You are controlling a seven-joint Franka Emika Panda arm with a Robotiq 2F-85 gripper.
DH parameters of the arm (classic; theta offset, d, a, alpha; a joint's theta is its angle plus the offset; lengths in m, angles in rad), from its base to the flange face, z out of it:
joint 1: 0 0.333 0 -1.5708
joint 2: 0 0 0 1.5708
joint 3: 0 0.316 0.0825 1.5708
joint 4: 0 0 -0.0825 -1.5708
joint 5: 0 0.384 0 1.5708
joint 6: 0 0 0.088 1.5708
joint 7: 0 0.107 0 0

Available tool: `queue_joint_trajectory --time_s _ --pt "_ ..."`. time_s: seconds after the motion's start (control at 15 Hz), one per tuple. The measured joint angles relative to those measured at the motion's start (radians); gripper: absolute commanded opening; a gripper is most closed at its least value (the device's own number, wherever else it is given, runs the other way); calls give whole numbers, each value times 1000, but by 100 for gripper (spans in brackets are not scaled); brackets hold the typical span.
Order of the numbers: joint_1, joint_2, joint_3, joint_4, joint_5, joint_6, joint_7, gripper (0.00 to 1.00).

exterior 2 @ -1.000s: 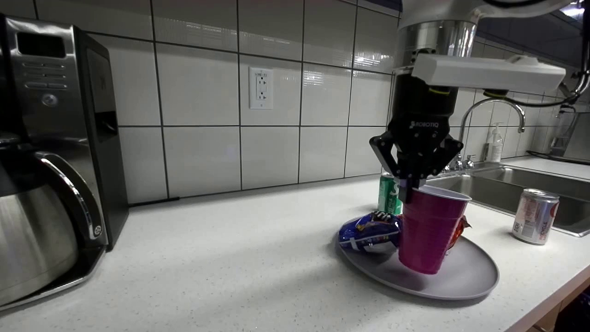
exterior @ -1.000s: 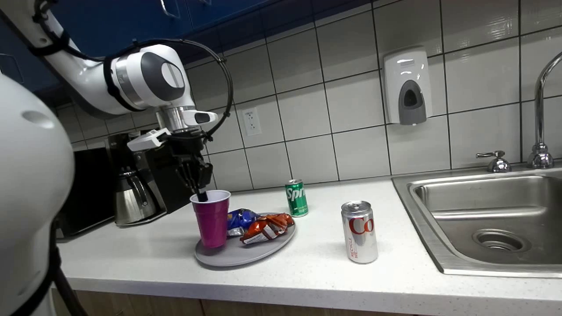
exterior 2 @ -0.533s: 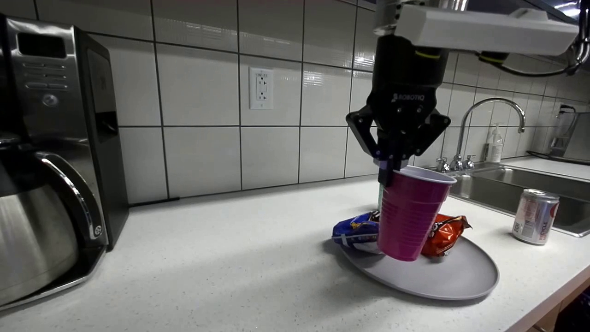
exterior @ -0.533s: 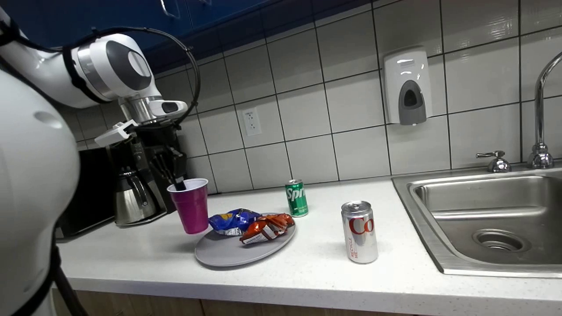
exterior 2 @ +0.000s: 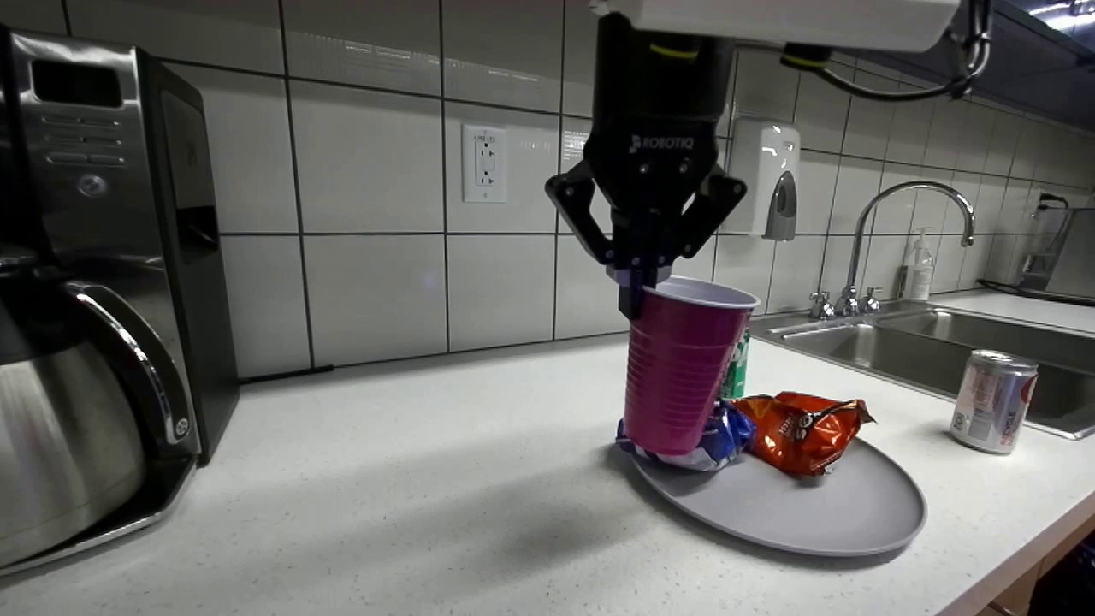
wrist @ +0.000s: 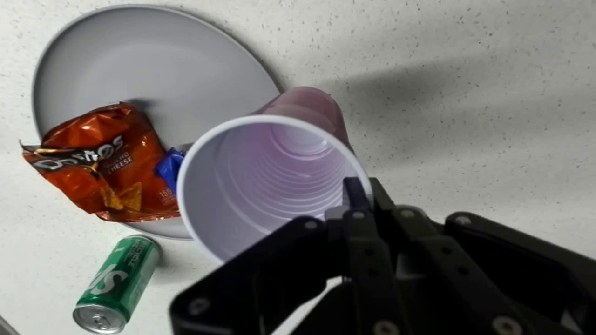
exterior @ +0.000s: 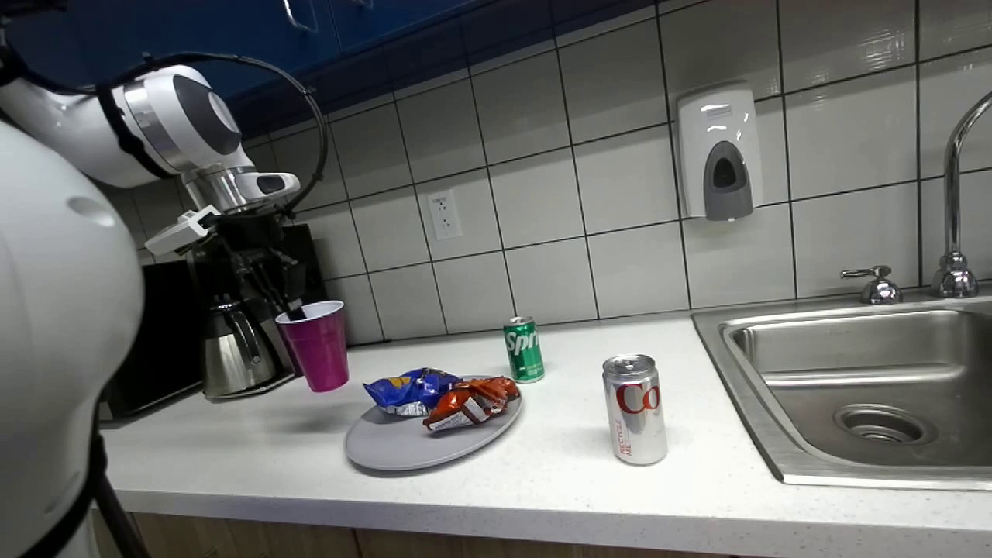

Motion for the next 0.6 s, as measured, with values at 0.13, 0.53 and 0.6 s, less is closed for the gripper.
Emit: queue_joint_trajectory --time_s 0.13,0.53,0.6 --pt "4 65 0 62 -42 -19 20 1" --pt "56 284 -28 262 -120 -102 52 1" --pt "74 315 -39 292 -121 -115 54 1"
